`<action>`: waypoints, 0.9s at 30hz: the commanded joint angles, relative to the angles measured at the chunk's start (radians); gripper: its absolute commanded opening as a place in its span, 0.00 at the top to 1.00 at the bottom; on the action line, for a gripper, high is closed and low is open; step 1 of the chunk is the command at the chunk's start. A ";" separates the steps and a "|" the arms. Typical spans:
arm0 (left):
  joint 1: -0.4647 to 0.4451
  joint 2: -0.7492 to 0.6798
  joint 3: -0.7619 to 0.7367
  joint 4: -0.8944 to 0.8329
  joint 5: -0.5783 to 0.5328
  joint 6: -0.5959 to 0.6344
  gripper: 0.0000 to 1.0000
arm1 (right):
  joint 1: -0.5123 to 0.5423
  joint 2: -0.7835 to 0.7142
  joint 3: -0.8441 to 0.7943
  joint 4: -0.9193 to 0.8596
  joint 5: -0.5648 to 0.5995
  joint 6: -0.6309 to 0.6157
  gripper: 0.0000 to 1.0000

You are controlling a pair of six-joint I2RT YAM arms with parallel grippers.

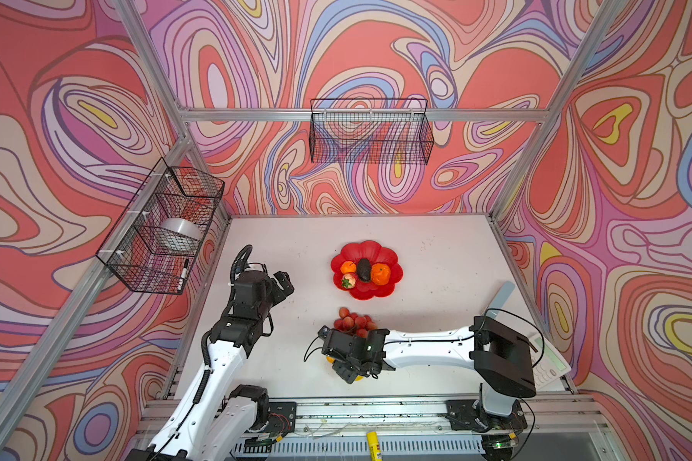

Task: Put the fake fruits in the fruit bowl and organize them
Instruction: 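Grasp the yellow mango with the right gripper, then place the mango in the red bowl with the right gripper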

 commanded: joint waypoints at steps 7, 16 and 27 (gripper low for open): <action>0.009 -0.026 -0.001 -0.023 0.003 0.006 0.03 | -0.040 -0.239 0.074 0.007 -0.022 0.045 0.75; 0.012 -0.062 -0.005 -0.037 0.024 0.021 0.03 | -0.408 -0.336 0.227 -0.030 -0.135 0.033 0.73; 0.012 -0.109 -0.019 -0.051 0.160 0.038 0.04 | -0.683 0.130 0.638 -0.131 -0.060 -0.299 0.73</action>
